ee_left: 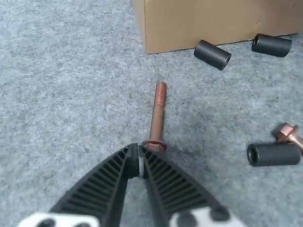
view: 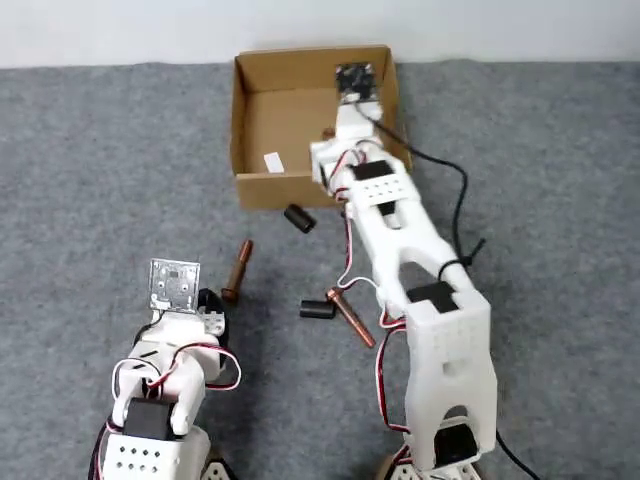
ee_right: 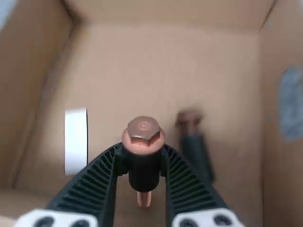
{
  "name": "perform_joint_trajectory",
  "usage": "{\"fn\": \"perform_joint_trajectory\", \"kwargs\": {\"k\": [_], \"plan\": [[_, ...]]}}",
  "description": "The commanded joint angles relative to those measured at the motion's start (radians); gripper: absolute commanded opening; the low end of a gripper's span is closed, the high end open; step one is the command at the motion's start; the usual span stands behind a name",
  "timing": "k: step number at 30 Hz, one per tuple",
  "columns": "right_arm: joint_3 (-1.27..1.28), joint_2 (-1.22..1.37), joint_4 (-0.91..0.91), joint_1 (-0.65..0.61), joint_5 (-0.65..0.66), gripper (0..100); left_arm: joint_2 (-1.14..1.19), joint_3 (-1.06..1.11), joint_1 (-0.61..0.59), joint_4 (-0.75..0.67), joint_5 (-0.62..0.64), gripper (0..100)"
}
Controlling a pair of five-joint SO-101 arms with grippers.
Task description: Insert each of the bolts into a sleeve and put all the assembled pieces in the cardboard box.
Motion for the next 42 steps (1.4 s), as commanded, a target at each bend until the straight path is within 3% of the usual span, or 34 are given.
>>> {"fn": "perform_joint_trajectory", "kwargs": {"k": [1,4,6,9,13,25,35,38,42], "plan": [[-0.138,0.027,0.180,-0.021,-0.005,10.5,-0.002,-0.004,0.005,0.008,0.006,1],[-0.241,0.042,0.311,-0.028,-0.009,19.8,-0.002,-0.004,0.005,0.008,0.006,1],[-0.316,0.041,0.375,-0.031,-0.011,20.4,-0.002,-0.004,0.005,0.008,0.006,1],[-0.434,0.022,0.501,-0.044,-0.011,15.3,-0.002,-0.004,0.005,0.008,0.006,1],[-0.535,-0.025,0.687,-0.067,-0.009,1.0,-0.002,-0.004,0.000,0.008,0.006,1],[-0.598,-0.174,1.251,-0.114,0.040,3.1,-0.002,-0.004,-0.003,0.008,0.006,1],[-0.583,-0.137,1.253,-0.051,0.506,3.7,-0.002,-0.004,-0.003,0.008,0.006,1],[-0.585,-0.073,1.253,-0.030,0.537,5.3,-0.002,-0.004,-0.003,0.008,0.006,1],[-0.585,0.010,1.239,0.001,0.560,15.1,-0.002,-0.004,-0.003,0.008,0.006,1]]}}
